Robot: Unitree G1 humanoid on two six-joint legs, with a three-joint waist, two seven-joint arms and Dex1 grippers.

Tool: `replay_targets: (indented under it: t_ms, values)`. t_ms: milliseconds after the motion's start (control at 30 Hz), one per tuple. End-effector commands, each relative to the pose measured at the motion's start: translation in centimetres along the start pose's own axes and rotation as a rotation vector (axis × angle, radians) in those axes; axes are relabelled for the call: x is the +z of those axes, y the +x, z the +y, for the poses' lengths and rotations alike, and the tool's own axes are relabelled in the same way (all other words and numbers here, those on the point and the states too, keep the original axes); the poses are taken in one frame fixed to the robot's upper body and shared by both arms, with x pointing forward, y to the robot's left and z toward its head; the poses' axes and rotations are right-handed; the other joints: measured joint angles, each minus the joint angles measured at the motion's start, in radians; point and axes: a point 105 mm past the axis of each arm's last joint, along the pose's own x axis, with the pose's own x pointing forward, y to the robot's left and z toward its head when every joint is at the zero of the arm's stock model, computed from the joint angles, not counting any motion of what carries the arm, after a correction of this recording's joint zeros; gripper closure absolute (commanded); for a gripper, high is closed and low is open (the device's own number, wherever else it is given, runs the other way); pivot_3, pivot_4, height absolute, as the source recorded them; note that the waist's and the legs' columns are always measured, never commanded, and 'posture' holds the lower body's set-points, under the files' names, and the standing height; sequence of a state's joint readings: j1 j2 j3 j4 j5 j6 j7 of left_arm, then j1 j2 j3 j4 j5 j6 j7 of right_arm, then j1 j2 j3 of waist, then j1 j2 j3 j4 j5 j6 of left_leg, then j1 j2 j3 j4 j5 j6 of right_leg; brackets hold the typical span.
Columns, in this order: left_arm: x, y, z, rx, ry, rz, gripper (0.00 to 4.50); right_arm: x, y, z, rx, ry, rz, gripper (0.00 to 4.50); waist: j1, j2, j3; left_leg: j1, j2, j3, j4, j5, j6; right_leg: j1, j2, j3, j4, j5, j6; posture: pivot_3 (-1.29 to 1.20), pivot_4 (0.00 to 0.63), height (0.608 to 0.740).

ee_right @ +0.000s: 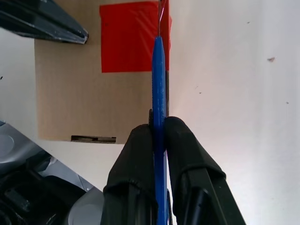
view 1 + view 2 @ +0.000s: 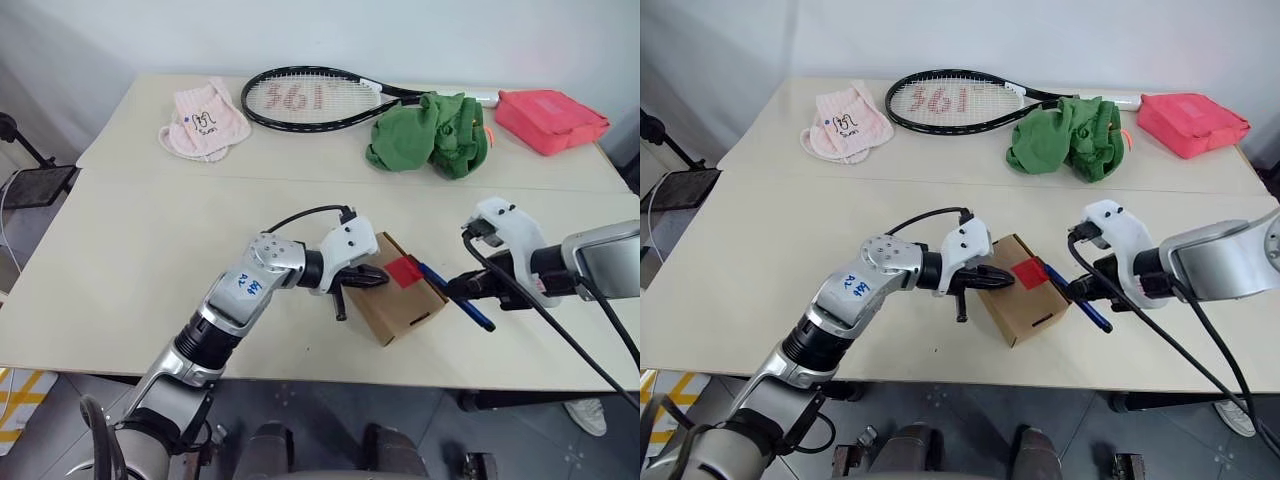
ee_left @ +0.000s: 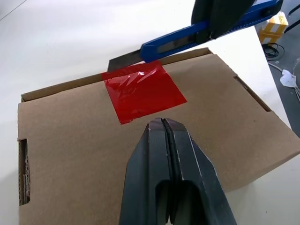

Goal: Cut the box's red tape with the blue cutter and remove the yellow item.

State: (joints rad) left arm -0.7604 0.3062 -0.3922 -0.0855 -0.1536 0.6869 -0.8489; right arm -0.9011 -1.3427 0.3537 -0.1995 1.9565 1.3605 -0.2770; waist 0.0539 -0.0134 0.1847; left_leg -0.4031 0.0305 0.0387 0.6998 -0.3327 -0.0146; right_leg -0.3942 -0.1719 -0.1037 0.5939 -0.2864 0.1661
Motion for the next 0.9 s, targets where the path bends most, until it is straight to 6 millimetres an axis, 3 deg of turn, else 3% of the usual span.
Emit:
replay_targets:
  t_ms: [33, 167, 400, 533, 667, 900]
  values:
    - [-0.2, -0.1, -0.3, -0.025, -0.018, -0.030, 4.50, 1.2, -0.8, 0.8, 0.015, -0.038, -0.054, 4.39, 0.000, 0.000, 0.000, 0.000, 0.000, 0.000, 0.000, 0.000, 0.000, 0.000, 0.000, 0.000, 0.000, 0.000, 0.000, 0.00, 0.150, 0.740]
    - [1.2, -1.8, 0.1, -0.061, 0.039, -0.111, 4.50, 1.8, -1.0, 1.6, 0.049, -0.105, -0.080, 4.39, -0.003, 0.000, 0.000, -0.001, 0.000, 0.000, 0.000, 0.000, 0.000, -0.001, 0.000, 0.000, 0.000, 0.000, 0.000, 0.00, 0.150, 0.740]
    - [5.4, -6.9, 0.9, -0.124, 0.312, -0.249, 4.50, 2.1, -1.0, 3.1, 0.154, -0.193, -0.072, 4.39, -0.004, 0.000, 0.000, -0.003, 0.000, 0.001, 0.000, 0.000, 0.000, -0.003, 0.000, 0.000, 0.000, 0.000, 0.000, 0.00, 0.150, 0.740]
    - [5.9, -8.4, 1.3, -0.112, 0.509, -0.224, 3.31, 2.5, -0.7, 4.2, 0.238, -0.193, -0.083, 4.39, -0.002, 0.000, 0.000, -0.003, 0.000, 0.001, 0.000, 0.000, 0.000, -0.003, 0.000, 0.000, 0.000, 0.000, 0.000, 0.00, 0.150, 0.740]
    - [5.6, -8.3, 0.9, -0.146, 0.720, -0.199, 2.13, 2.9, -0.2, 5.3, 0.375, -0.092, -0.095, 4.39, -0.003, 0.000, 0.000, -0.003, 0.000, 0.001, -0.001, 0.000, 0.000, -0.003, 0.000, 0.000, 0.000, 0.000, 0.000, 0.00, 0.150, 0.740]
    - [5.3, -6.0, 0.7, -0.178, 0.893, -0.131, 2.13, 3.4, 1.6, 5.2, 0.464, 0.035, -0.074, 4.39, -0.003, 0.000, 0.000, -0.003, 0.000, 0.002, 0.000, 0.000, 0.000, -0.003, 0.000, -0.001, 0.000, 0.000, 0.000, 0.00, 0.150, 0.740]
